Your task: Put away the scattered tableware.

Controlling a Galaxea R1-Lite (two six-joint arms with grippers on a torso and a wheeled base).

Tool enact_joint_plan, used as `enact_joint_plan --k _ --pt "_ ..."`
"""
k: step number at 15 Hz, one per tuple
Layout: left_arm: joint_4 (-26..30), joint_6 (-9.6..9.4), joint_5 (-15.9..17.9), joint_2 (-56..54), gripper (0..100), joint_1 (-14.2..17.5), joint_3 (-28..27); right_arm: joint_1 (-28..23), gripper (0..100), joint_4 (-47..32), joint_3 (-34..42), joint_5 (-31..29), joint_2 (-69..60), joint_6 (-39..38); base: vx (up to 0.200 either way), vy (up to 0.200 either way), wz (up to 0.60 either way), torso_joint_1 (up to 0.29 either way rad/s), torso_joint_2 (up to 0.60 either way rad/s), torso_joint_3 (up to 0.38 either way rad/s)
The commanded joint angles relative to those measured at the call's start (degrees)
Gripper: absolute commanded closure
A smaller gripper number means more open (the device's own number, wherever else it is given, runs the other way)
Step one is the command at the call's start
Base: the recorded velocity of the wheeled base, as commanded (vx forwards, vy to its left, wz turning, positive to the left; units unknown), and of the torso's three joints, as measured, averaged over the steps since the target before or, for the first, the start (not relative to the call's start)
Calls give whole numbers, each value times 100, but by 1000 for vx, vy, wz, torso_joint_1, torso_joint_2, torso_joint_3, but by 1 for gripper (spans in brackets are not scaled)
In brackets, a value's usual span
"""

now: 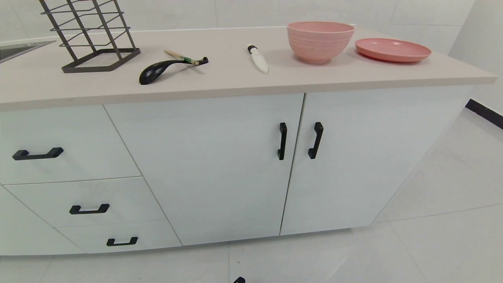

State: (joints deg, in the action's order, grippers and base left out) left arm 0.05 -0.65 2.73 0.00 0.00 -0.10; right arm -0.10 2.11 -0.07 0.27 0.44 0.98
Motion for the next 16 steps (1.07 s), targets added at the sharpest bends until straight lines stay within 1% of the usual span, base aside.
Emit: enact_joint_plan --k 1,2,3,4,5,6,7,8,9,10,11,12,14,15,16 --pt "4 3 -1 0 0 0 1 1 0 369 7 26 9 43 0 0 0 0 0 0" --pt "4 3 -1 0 0 0 1 10 0 536 -63 184 9 43 0 0 0 0 0 0" --pt "4 3 8 0 0 0 1 10 0 545 -195 395 53 52 0 0 0 0 0 0" --pt "4 3 8 0 0 0 -8 19 0 422 -775 817 677 69 0 0 0 0 0 0" --pt "4 12 -1 0 0 0 1 27 0 422 -916 887 905 78 0 0 0 0 0 0" --pt "4 29 -1 0 0 0 1 80 0 431 -1214 949 1415 122 0 0 0 0 0 0" --pt "4 29 -1 0 0 0 1 256 0 439 -1293 949 1714 210 0 0 0 0 0 0" --pt "4 29 -1 0 0 0 1 317 0 439 -1302 949 1802 219 0 0 0 0 0 0" --pt "4 21 -1 0 0 0 -8 476 0 439 -1320 958 2092 228 0 0 0 0 0 0" --pt "4 21 -1 0 0 0 -8 757 0 448 -1531 958 2698 228 0 0 0 0 0 0" --pt "4 29 -1 0 0 0 1 915 0 501 -1715 958 3147 219 0 0 0 0 0 0" --pt "4 29 -1 0 0 0 1 985 0 721 -1900 966 3665 219 -200 0 0 7 -2 2" --pt "-5 82 -62 0 0 0 1 977 0 1441 -1979 1239 4553 254 -200 0 0 5 5 -5" --pt "-5 91 -53 0 0 0 1 950 0 2057 -1961 1397 5194 403 -200 0 0 7 -2 7" --pt "-5 73 -45 0 0 0 1 950 0 2566 -1953 1467 5748 474 0 0 0 0 0 0"
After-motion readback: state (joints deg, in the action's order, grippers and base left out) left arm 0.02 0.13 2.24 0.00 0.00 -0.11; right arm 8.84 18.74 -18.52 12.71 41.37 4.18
